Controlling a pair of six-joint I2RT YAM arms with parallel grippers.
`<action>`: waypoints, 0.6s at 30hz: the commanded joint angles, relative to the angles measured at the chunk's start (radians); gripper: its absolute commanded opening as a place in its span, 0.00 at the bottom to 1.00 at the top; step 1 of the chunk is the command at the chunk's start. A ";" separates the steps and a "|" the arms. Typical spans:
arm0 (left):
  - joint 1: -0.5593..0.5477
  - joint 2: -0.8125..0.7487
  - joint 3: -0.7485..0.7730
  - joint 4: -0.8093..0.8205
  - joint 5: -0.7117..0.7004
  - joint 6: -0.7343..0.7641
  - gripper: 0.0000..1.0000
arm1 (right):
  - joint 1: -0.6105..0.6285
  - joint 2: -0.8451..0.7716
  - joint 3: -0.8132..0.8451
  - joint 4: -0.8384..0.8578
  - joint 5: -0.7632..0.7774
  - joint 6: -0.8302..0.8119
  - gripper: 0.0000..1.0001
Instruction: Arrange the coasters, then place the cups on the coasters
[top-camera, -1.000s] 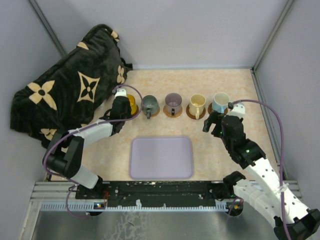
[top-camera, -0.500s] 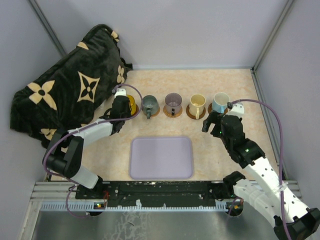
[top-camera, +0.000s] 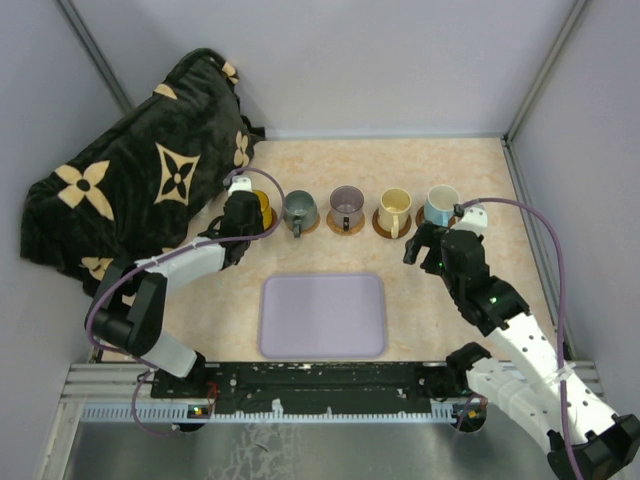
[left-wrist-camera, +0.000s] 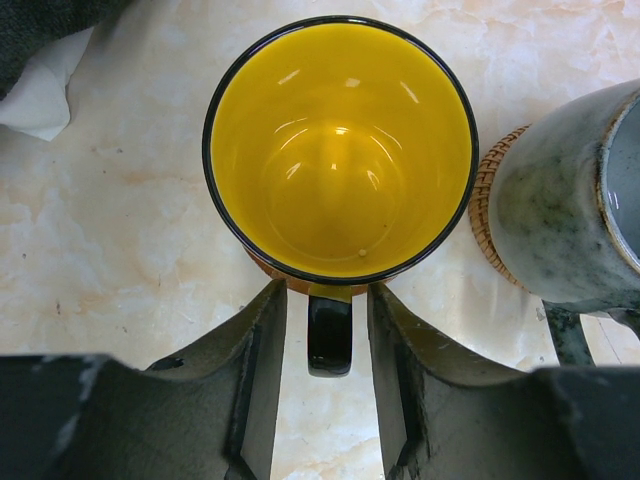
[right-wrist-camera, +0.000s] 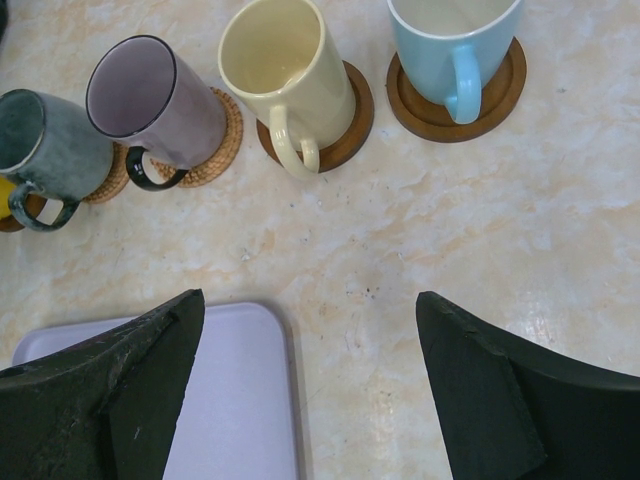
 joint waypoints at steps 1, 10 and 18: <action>0.009 -0.037 0.032 -0.001 -0.012 0.010 0.45 | -0.008 0.002 0.000 0.039 -0.007 0.003 0.87; 0.009 -0.098 0.031 -0.024 -0.022 0.034 0.50 | -0.008 0.001 0.000 0.040 -0.010 0.005 0.87; 0.009 -0.151 0.030 -0.084 -0.028 0.033 0.51 | -0.008 0.002 0.007 0.040 -0.013 0.008 0.87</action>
